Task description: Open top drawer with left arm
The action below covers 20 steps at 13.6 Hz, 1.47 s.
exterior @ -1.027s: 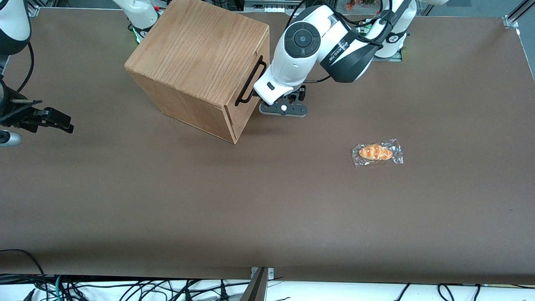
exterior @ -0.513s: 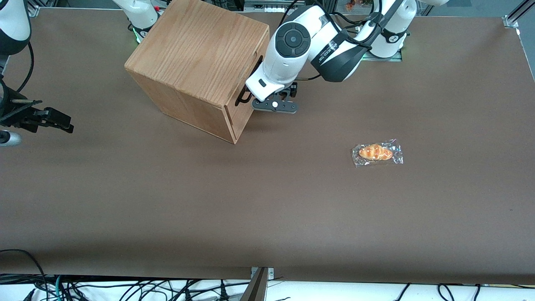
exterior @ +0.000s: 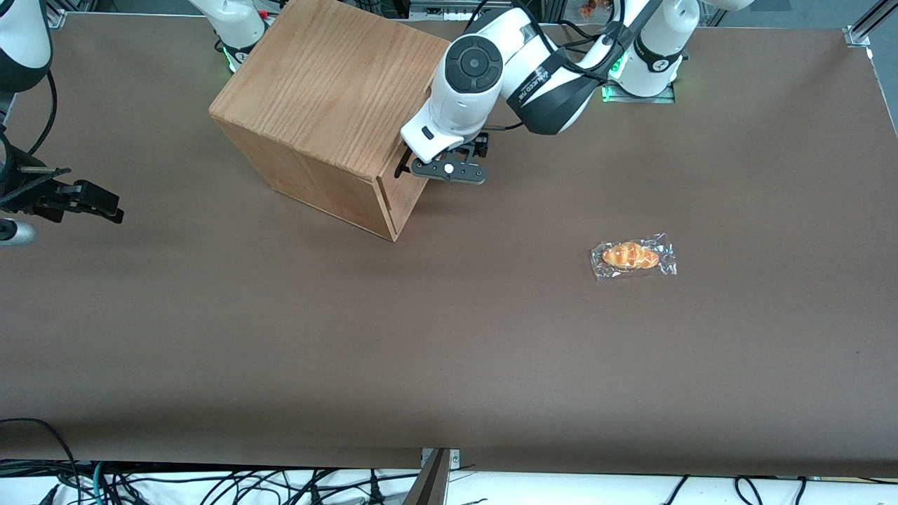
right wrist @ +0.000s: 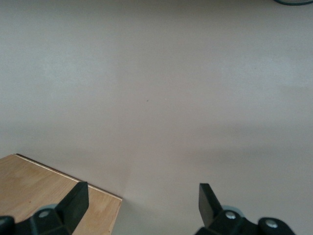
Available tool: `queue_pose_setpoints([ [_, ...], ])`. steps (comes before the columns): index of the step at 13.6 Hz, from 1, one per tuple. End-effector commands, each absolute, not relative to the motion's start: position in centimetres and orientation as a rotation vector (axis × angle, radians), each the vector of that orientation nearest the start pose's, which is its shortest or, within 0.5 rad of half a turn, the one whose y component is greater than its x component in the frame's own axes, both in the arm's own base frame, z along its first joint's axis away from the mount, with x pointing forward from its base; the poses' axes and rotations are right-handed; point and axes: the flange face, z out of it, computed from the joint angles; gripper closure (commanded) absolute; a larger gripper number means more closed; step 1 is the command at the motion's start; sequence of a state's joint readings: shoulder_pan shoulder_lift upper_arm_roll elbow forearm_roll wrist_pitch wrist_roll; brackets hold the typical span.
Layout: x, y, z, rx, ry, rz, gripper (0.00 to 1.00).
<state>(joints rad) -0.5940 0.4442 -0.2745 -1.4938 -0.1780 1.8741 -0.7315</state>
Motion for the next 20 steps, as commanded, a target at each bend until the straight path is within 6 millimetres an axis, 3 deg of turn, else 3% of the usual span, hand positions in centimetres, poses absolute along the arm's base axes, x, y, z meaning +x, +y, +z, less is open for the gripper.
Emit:
queue_pose_setpoints([
  [1,44.6,-51.2,42.1,-3.295,0.077,0.432,0.0],
  [9,44.4,-51.7,40.6,-3.291,0.084,0.477,0.0],
  [20,44.9,-51.4,40.5,-3.298,0.113,0.443,0.0],
])
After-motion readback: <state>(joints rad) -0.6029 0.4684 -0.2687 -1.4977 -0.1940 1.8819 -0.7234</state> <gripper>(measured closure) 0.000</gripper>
